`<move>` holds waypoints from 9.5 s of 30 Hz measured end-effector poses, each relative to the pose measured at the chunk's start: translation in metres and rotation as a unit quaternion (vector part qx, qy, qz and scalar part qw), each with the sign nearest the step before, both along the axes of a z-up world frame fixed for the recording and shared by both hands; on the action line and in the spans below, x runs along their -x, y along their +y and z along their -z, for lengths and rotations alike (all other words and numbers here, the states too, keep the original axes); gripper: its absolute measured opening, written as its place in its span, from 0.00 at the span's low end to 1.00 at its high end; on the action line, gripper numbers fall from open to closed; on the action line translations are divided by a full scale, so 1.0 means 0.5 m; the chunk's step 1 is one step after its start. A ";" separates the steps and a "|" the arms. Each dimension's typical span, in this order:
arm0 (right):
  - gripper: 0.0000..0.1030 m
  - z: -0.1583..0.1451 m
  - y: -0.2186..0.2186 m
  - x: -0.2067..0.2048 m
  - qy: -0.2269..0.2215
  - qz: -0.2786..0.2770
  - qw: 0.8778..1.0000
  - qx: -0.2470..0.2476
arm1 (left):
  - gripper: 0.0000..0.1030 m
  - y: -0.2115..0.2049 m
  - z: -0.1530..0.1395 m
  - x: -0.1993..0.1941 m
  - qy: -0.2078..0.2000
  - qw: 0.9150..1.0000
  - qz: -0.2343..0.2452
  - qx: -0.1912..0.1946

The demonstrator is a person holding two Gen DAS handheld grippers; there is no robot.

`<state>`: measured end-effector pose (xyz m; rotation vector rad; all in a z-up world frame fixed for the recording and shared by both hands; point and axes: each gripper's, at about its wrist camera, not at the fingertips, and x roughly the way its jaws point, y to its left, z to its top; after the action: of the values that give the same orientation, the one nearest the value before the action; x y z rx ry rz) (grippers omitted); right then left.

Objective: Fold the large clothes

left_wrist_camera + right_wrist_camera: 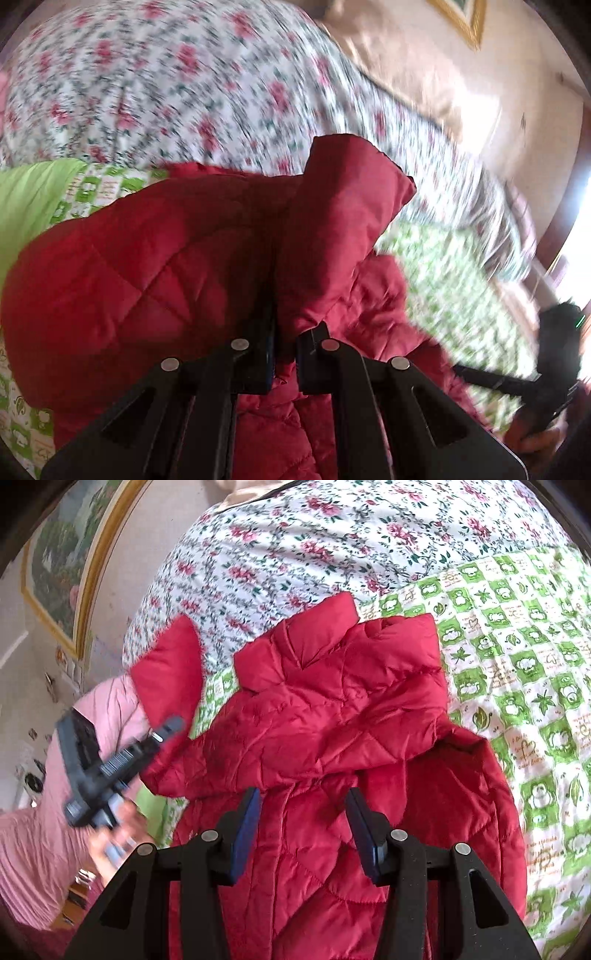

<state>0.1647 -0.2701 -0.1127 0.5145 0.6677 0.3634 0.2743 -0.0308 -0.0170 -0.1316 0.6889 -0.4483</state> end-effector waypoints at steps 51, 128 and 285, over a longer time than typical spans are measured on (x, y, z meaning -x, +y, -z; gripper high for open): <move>0.13 -0.012 -0.100 -0.274 0.028 -0.012 0.999 -0.036 | 0.14 0.134 0.078 -0.104 0.087 0.995 -0.032 -0.048; 0.46 0.017 -0.024 0.019 0.072 0.038 0.987 0.141 | 0.31 0.202 0.086 0.064 0.128 0.990 -0.036 -0.050; 0.21 0.061 -0.189 -0.460 0.031 0.257 0.964 -0.067 | 0.27 0.250 -0.093 -0.118 0.035 0.996 0.028 0.080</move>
<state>0.3945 -0.3646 -0.1430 0.8073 0.5478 -0.0982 0.3333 0.0940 0.0294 -0.2805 0.7256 -0.5539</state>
